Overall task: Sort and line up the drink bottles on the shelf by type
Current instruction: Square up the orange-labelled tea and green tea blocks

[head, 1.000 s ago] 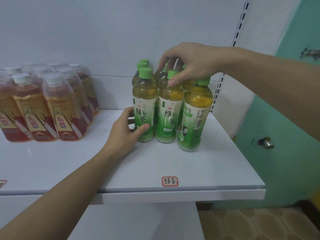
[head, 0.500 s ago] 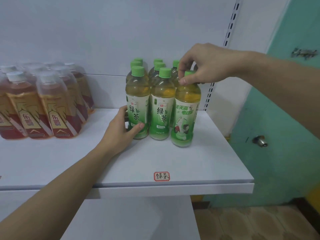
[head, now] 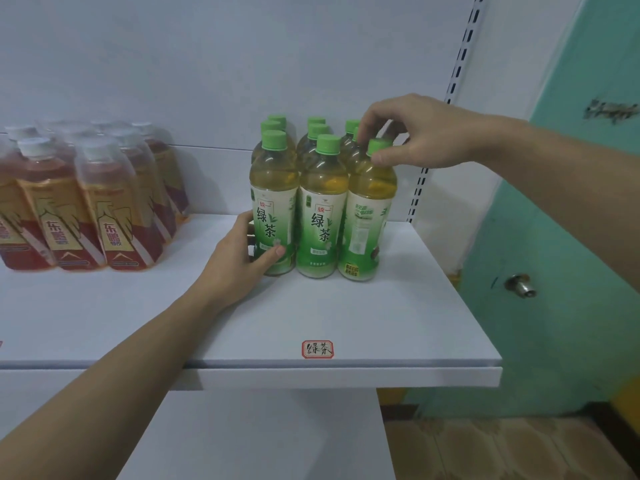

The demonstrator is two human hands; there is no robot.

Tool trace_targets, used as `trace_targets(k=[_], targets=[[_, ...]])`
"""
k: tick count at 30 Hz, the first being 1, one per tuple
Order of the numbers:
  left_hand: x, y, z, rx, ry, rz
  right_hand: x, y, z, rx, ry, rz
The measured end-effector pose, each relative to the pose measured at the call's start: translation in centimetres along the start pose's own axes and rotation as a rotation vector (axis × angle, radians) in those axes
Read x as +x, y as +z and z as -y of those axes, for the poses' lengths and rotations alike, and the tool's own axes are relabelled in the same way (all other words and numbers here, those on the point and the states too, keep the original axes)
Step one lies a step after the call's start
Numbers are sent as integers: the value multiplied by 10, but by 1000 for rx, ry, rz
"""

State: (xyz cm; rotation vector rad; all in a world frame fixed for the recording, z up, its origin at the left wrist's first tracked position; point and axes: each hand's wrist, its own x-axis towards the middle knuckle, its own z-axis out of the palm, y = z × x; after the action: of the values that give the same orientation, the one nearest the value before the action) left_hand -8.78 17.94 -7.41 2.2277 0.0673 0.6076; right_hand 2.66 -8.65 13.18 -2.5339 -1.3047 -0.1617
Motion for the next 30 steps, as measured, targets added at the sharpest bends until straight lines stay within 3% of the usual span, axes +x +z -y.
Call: trace_targets(k=[4, 8, 11, 17, 21, 25, 30], targets=[[0, 1, 2, -26, -4, 0, 4, 8, 8, -184, 151, 44], [1, 1, 3, -54, -3, 10, 5, 9, 5, -5, 132, -19], [1, 1, 4, -70, -7, 10, 2, 1, 3, 113, 80, 42], [1, 1, 4, -87, -16, 14, 2, 3, 1, 135, 55, 72], [1, 1, 4, -92, -23, 15, 6, 14, 2, -83, 105, 22], [1, 0, 5, -99, -38, 20, 9, 17, -4, 161, 109, -20], [2, 0, 4, -110, -43, 20, 6, 16, -10, 242, 62, -33]])
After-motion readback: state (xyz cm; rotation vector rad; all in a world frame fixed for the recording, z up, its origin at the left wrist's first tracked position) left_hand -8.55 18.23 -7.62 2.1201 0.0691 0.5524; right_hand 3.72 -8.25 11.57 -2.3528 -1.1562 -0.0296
